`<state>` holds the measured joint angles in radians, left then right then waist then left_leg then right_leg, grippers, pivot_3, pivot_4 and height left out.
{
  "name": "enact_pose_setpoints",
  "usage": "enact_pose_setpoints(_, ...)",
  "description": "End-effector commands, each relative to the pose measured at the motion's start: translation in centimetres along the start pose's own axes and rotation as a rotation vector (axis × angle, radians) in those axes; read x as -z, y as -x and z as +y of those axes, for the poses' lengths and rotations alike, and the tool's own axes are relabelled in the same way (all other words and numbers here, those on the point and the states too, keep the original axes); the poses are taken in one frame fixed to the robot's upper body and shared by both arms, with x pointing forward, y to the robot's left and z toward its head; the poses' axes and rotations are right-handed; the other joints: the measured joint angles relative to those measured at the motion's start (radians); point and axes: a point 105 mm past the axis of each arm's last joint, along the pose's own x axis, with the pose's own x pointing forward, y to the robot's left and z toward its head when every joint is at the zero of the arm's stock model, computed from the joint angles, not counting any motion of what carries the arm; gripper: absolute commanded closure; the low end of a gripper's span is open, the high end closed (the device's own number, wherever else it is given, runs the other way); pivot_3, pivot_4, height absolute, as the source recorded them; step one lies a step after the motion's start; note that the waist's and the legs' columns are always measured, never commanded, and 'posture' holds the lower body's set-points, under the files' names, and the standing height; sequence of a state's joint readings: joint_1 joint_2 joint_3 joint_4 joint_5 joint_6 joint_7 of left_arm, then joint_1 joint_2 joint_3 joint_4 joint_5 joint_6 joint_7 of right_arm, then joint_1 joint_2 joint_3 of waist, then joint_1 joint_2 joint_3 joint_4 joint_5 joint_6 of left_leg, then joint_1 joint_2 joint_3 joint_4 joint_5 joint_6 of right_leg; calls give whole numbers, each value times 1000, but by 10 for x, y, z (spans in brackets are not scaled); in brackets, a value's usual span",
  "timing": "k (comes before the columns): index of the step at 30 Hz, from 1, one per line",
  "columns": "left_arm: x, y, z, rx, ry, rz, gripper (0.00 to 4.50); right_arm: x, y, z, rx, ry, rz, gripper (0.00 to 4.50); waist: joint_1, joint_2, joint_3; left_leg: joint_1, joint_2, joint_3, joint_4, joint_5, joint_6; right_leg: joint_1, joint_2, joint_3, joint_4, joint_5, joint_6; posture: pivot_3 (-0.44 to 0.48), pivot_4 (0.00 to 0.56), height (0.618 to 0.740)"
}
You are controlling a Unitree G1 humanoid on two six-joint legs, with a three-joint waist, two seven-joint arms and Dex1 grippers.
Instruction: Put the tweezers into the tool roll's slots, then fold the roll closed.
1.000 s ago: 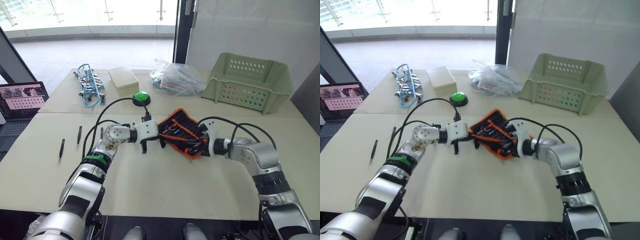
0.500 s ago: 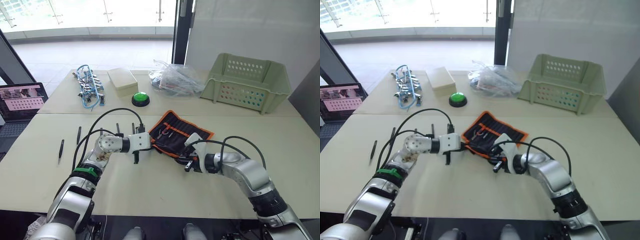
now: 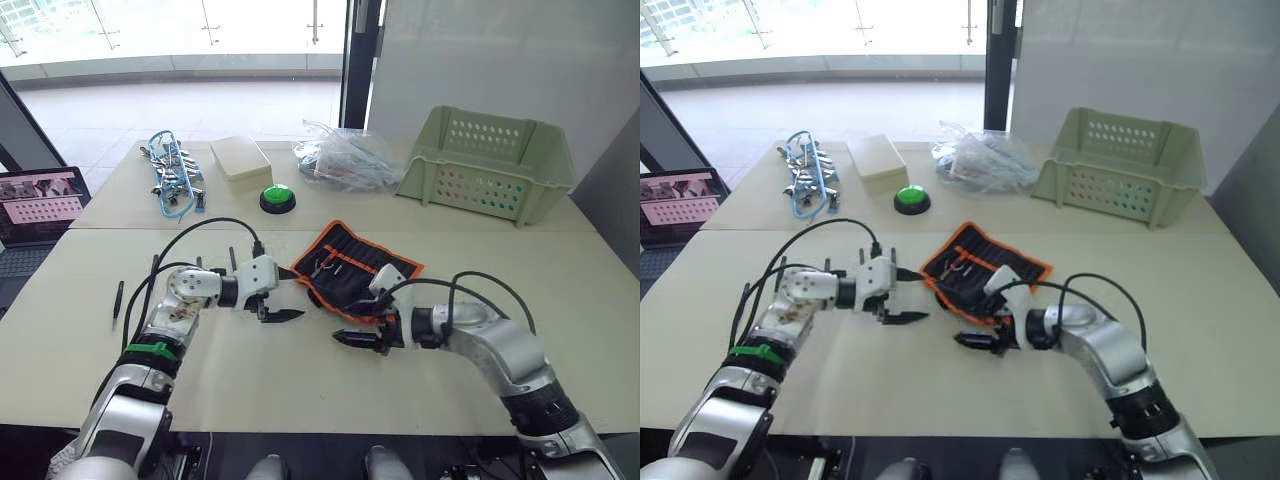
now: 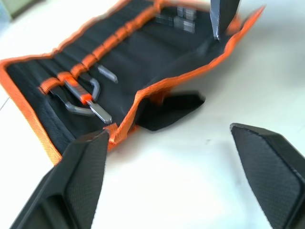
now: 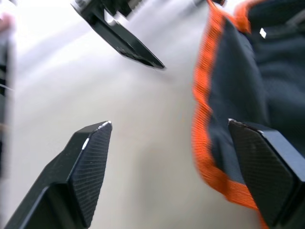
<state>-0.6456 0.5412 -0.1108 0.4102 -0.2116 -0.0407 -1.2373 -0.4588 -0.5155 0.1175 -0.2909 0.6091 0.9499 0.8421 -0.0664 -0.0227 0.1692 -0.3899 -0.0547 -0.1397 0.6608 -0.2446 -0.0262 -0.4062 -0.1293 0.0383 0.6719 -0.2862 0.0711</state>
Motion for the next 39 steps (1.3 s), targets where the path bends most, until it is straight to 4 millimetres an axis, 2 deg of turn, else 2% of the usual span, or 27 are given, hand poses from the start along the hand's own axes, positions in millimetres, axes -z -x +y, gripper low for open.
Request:
enact_pose_setpoints(1, -44, 13, 6, -41, 44, -161, 348, -27, 9, 15, -93, -39, -139, 547, 1, 0, 0, 0, 0, 0, 0, 0, 0, 0, 0, 0, 0, 0, 0, 0, 150, 740)
enact_pose_setpoints(3, -52, 14, 4, -57, 94, -198, 348, -34, 11, 12, -74, -45, -184, 547, 3, 0, 0, 1, 0, 0, 0, 0, 0, 2, 0, 0, 0, 0, 0, 0, 150, 740)
enact_pose_setpoints(4, -54, 13, 4, -71, 114, -213, 327, -36, 11, 8, -48, -41, -201, 786, 4, 0, 0, 1, 0, 0, 0, 0, 0, 2, 0, 0, 0, 0, 0, 0, 150, 740)
enact_pose_setpoints(7, -58, 5, 11, -146, 181, -247, 1223, -40, 4, -24, 130, -17, -241, 1793, 7, 0, 0, 2, 0, 0, 0, 0, 0, 2, 0, 0, 0, 0, 0, 0, 150, 740)
enact_pose_setpoints(9, -53, -6, 15, -184, 221, -222, 1822, -32, -4, -39, 213, 34, -187, 2408, 7, 0, 0, 2, 0, 0, 0, 1, -1, 1, 0, 0, 1, 0, 0, 0, 150, 740)
enact_pose_setpoints(12, -43, -23, 15, -216, 288, -160, 2820, -25, -14, -46, 239, 51, -166, 3418, 7, 0, 0, 1, -1, 1, 0, 1, -1, 1, 0, 0, 1, 0, 0, 0, 150, 740)
enact_pose_setpoints(15, -34, -41, 2, -172, 320, -109, 3827, -16, -23, -48, 251, 57, -143, 4426, 5, 0, 0, 1, -1, 1, 0, 1, -1, 0, 0, 1, 1, 0, 0, 0, 150, 740)
enact_pose_setpoints(17, -28, -47, 5, -193, 343, -78, 4462, -9, -27, -48, 255, 51, -131, 4500, 5, 0, 0, 1, -1, 1, 0, 1, -1, 0, 0, 1, 1, 0, 0, 0, 150, 740)
enact_pose_setpoints(20, -16, -58, 9, -218, 365, -26, 4462, 3, -32, -46, 254, 49, -98, 4500, 7, 0, 0, 1, -1, 1, 0, 1, -2, 0, 0, 1, 1, 0, -1, 0, 150, 740)
enact_pose_setpoints(23, 5, -68, 0, -208, 336, 83, 4462, 22, -35, -40, 238, 77, -17, 4500, 7, 0, 0, 1, -1, 1, 0, 1, -2, 0, 0, 1, 1, 0, -1, 0, 150, 740)
enact_pose_setpoints(28, 33, -68, -14, -214, 369, 161, 4462, 41, -32, -32, 221, 70, 51, 4500, 8, 0, -1, 1, -1, 1, 0, 1, -1, 0, 0, 1, 1, 0, -1, 0, 150, 740)
enact_pose_setpoints(31, 50, -64, -16, -252, 403, 175, 4462, 45, -30, -31, 219, 64, 67, 4500, 9, -1, -2, 3, -1, 1, 0, 1, -1, 2, 0, 2, 1, 0, -1, 0, 150, 740)
enact_pose_setpoints(33, 60, -62, -16, -280, 415, 187, 4462, 45, -30, -28, 200, 70, 69, 4500, 11, -1, -4, 5, -1, 2, 0, 1, -1, 4, 0, 2, 1, 0, -1, 0, 150, 740)
enact_pose_setpoints(36, 68, -60, -17, -284, 418, 178, 4462, 17, -31, -13, 104, 155, -41, 4500, 13, -1, -4, 7, 0, 2, 0, 1, -1, 5, 0, 2, 1, 0, -1, 0, 150, 740)
enact_pose_setpoints(39, 70, -59, -18, -275, 399, 187, 4462, -9, -31, -18, 125, 187, -151, 4500, 11, -1, -4, 8, 0, 3, 0, 1, -1, 5, 0, 2, 1, 0, 0, 0, 150, 740)
